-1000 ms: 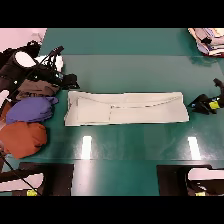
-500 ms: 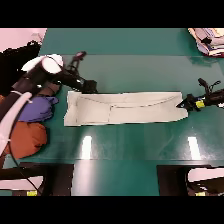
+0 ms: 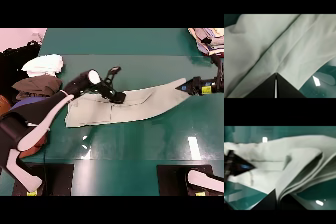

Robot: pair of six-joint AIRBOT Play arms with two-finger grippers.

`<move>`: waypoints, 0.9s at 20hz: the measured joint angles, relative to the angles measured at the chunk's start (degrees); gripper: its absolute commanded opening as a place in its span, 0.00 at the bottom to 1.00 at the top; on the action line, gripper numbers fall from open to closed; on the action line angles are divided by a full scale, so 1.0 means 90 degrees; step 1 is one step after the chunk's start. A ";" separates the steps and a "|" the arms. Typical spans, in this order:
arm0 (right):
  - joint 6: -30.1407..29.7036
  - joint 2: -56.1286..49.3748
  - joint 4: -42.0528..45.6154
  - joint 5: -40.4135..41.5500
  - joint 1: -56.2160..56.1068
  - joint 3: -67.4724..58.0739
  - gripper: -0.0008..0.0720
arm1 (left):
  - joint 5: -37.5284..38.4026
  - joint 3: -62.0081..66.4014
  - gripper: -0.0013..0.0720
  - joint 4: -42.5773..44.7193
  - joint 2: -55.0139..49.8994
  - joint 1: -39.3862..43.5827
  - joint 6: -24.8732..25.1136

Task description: Fold the shirts.

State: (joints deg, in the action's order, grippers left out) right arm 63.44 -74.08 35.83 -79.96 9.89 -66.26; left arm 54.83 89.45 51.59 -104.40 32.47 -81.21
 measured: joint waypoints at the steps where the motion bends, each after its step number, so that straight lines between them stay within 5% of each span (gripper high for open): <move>1: 0.0058 0.0143 -0.0124 -0.0002 -0.0175 -0.0053 0.03 | -0.0007 0.0097 0.05 -0.0005 -0.0117 0.0063 -0.0039; 12: 0.0605 0.0117 -0.0457 -0.0019 -0.2040 -0.1768 0.03 | 0.0197 0.0362 0.05 0.0192 -0.0435 0.0206 -0.0163; 18: 0.0656 -0.0333 -0.0471 0.0151 -0.3099 -0.2382 0.04 | 0.0420 0.0389 0.05 0.0282 0.0304 -0.0559 -0.0136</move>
State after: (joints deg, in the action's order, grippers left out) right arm 69.34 -77.08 31.59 -78.61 -18.00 -87.70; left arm 58.61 92.95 54.13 -101.67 27.44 -82.43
